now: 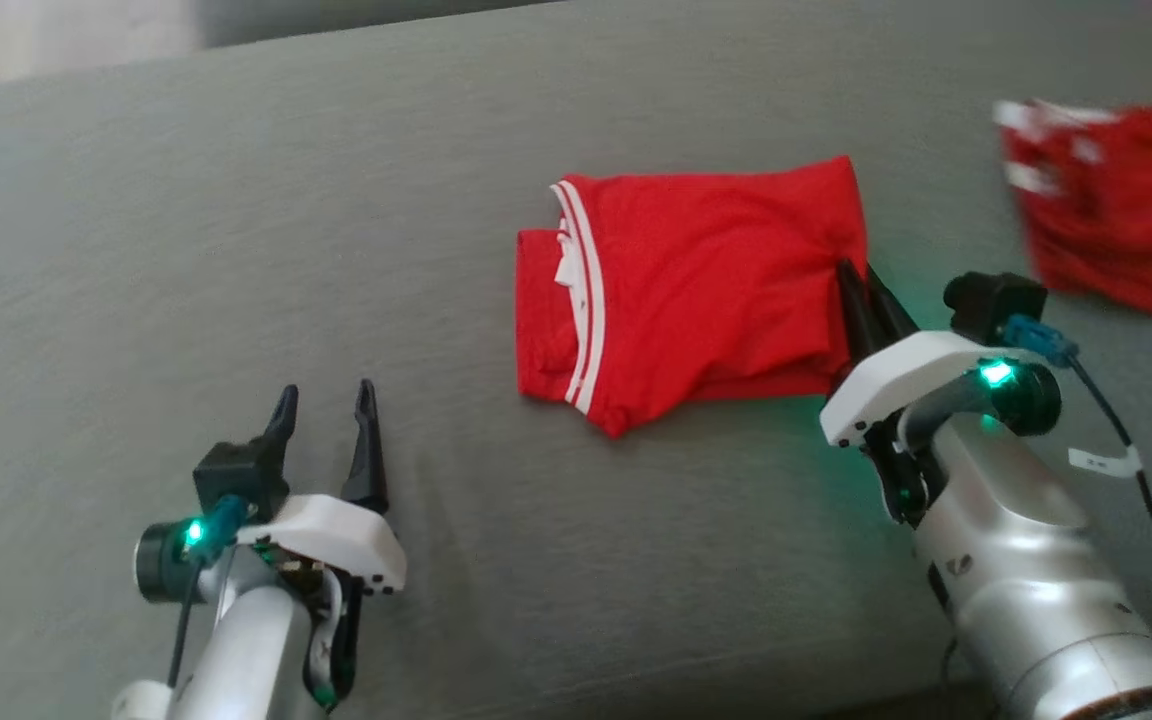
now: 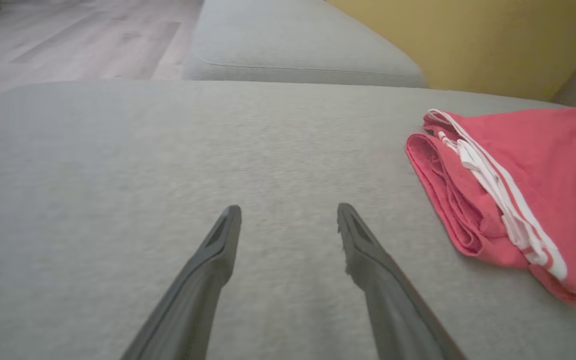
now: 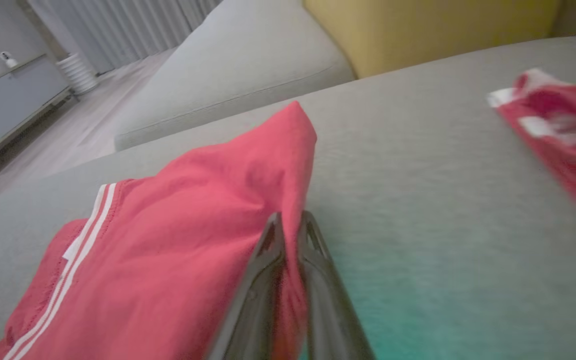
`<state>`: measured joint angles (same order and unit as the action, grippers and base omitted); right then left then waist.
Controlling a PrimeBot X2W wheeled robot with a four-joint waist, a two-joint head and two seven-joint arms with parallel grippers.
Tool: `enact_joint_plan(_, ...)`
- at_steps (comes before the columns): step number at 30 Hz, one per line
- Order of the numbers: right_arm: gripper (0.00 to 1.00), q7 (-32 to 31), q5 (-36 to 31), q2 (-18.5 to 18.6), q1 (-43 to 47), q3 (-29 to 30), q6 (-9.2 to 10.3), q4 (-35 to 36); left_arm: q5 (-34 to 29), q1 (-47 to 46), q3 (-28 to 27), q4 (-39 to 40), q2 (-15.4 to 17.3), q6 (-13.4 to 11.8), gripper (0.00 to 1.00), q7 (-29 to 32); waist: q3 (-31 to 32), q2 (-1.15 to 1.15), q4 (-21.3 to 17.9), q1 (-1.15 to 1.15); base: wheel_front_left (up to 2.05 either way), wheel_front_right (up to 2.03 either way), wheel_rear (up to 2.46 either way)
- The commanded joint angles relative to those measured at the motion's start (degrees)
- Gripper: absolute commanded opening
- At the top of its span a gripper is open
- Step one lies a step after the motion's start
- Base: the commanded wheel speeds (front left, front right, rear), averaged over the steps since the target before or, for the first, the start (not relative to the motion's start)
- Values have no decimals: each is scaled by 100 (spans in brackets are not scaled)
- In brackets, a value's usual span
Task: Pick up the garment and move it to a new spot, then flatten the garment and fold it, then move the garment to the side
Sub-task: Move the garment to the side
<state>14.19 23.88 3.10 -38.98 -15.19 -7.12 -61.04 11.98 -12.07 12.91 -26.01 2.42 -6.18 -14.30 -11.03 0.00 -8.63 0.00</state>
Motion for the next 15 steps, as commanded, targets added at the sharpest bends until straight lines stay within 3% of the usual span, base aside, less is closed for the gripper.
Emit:
enact_joint_plan(1,0,77,70,-22,5,-191,-36,238,-81,-197,-226,132,46,36,100,-70,-80,0,-1319,0,0,0,0)
enact_joint_plan(7,0,79,199,-22,-10,-440,-36,545,-188,-320,-226,62,46,150,100,-70,-258,0,-2107,0,0,0,0)
enact_joint_plan(15,0,80,-711,109,-520,199,-36,701,-315,-450,-153,-13,46,254,100,-70,-507,0,-2082,0,0,0,0)
